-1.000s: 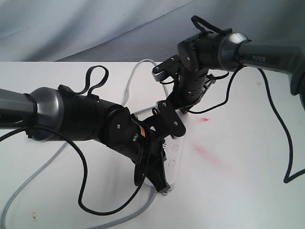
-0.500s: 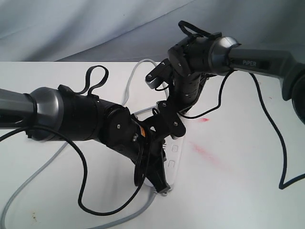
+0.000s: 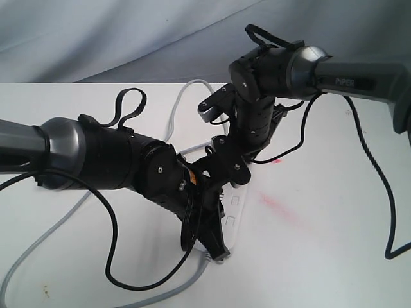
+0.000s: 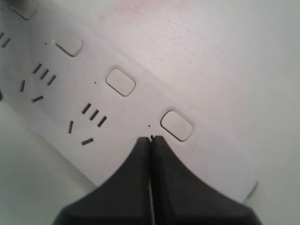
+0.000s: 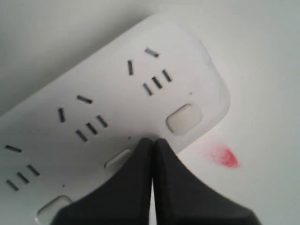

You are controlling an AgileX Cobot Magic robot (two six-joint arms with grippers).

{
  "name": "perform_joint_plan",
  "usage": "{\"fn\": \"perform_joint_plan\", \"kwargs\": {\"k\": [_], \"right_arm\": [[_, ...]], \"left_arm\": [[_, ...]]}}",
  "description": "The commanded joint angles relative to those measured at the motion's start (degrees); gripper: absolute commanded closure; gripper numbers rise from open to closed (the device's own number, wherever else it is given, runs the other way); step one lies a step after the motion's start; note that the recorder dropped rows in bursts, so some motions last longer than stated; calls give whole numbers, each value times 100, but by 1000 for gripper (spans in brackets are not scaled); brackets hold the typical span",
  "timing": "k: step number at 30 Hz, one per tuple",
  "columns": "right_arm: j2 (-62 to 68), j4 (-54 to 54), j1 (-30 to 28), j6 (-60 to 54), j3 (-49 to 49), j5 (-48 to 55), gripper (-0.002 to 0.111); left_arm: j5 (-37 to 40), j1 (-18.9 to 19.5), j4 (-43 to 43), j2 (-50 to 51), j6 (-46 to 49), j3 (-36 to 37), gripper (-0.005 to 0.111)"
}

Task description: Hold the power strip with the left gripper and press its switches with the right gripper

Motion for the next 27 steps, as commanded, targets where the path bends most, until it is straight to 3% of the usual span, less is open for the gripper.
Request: {"fn": "perform_joint_plan", "kwargs": {"k": [1, 13, 27], "right_arm": [[-4, 287, 1, 46, 64, 205, 108], [7, -127, -42, 354, -1009, 231, 108], [394, -128, -66, 316, -1062, 613, 108]], "left_arm": [[209, 5, 25, 97, -38, 48, 107], [209, 5, 25, 97, -38, 48, 107], [209, 5, 25, 97, -38, 48, 107]]}}
